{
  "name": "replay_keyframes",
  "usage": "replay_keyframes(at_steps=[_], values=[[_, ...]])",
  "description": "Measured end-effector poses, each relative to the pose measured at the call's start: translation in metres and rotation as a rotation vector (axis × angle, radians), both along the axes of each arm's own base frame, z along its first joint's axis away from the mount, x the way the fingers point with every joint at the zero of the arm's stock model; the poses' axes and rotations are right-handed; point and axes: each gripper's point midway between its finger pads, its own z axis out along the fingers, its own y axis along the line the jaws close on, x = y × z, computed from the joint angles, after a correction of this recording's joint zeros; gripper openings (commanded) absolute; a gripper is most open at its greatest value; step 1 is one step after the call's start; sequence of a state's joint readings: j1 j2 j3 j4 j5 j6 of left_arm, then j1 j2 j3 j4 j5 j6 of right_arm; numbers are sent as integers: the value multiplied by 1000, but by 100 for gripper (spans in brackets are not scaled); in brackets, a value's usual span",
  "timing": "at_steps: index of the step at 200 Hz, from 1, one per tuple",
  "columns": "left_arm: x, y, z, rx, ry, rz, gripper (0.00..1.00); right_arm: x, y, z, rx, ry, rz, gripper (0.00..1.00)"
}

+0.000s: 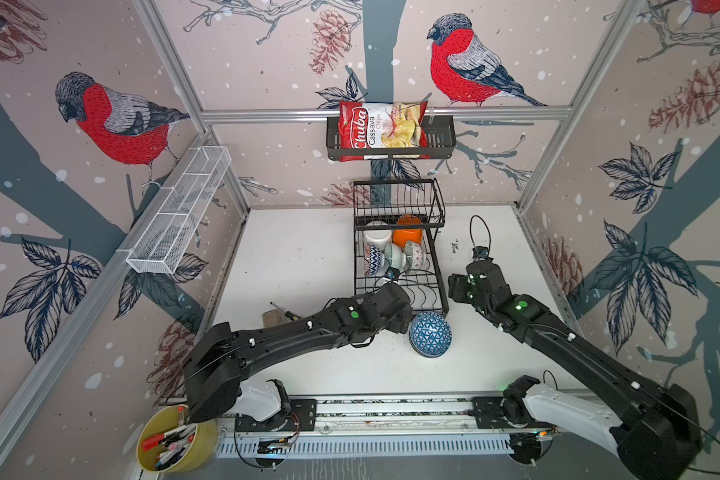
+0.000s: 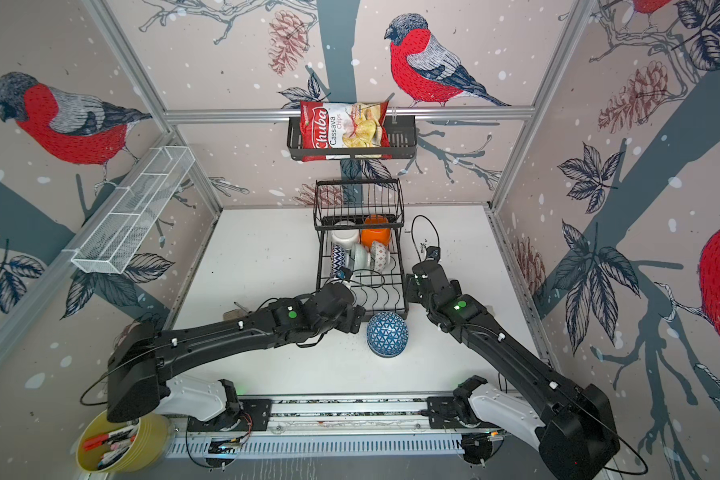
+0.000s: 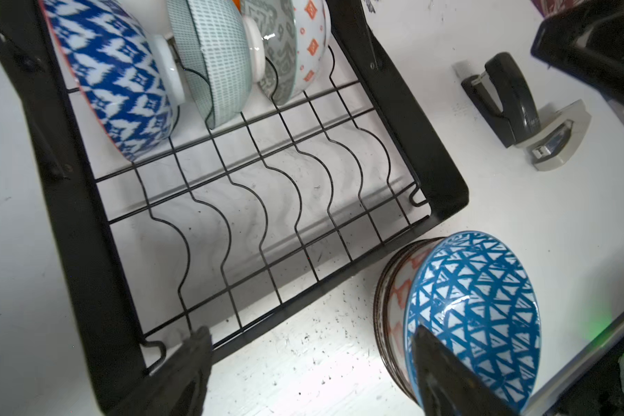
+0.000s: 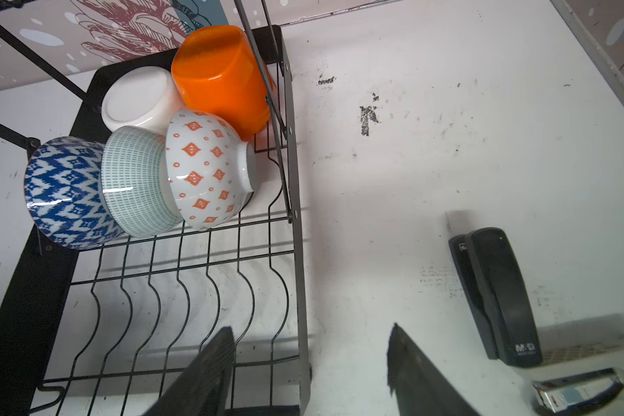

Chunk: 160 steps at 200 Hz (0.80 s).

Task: Load the bowls into the dish rack
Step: 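Reach the left gripper to the teal triangle bowl's rim while the right draws back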

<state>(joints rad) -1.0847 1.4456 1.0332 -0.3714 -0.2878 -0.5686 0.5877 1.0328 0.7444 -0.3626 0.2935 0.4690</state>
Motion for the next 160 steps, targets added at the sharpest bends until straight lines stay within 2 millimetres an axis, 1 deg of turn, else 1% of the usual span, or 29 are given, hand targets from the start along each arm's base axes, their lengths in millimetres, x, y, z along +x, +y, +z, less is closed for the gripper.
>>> replay_keyframes(at_steps=[29, 79, 108, 138, 160], values=[[-6, -16, -5, 31, 19, -34, 79, 1, 1, -3, 13, 5, 7, 70], [-7, -35, -19, 108, 58, -56, 68, 0, 5, -7, 16, 21, 21, 71], [-9, -41, -29, 155, 80, -66, 64, 0, 5, -8, 19, 26, 24, 71], [-11, -43, -38, 192, 98, -71, 54, 0, 5, -10, 17, 29, 24, 72], [-14, -46, -43, 207, 108, -81, 44, -1, 5, -11, 17, 30, 24, 72]])
